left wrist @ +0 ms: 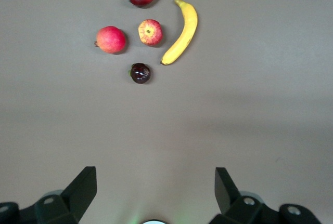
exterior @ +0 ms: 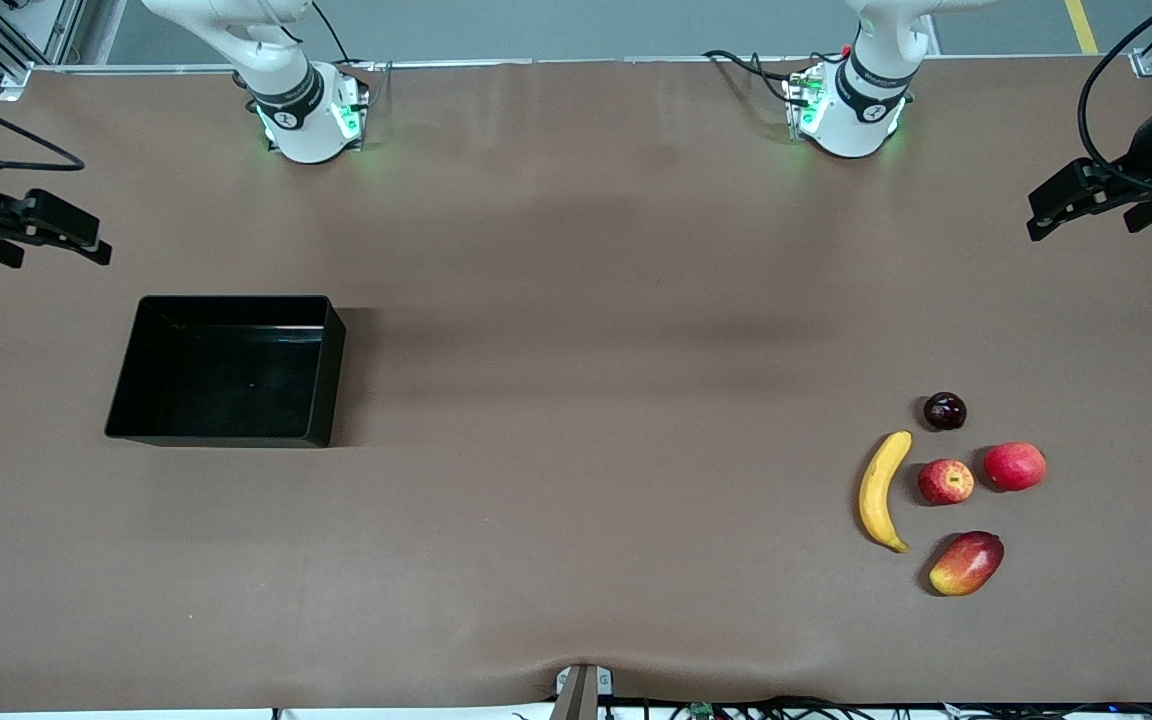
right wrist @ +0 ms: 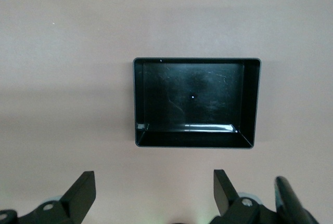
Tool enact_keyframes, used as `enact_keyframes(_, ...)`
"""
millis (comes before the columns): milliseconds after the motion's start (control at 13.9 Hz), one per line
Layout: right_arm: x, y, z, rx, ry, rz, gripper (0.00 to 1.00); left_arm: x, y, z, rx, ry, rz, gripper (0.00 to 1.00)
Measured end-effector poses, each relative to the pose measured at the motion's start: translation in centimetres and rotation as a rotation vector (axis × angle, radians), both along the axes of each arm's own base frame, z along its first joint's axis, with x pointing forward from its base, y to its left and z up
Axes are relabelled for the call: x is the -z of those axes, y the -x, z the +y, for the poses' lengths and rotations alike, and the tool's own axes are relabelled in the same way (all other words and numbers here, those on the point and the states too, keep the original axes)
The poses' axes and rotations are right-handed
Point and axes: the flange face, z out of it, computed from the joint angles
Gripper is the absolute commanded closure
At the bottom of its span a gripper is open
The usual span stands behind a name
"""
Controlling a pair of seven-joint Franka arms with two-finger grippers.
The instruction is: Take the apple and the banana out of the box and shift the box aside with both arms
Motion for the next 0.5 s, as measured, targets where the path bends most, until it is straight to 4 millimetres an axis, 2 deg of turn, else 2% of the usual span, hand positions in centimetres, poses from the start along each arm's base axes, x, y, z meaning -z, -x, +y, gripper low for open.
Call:
enact_keyframes(143,-0.1,0.5,0.7,-0.011,0.001,-0.006,0.00,-0.1,0.0,-0.1,0.000,0.012,-0.001,0.00)
enact_keyframes(502,0.6,1.8,0.1,-0.002,0.005,-0.015,0.00,-0.1,0.0,-0.1,0.000,0.012,-0.001,0.00)
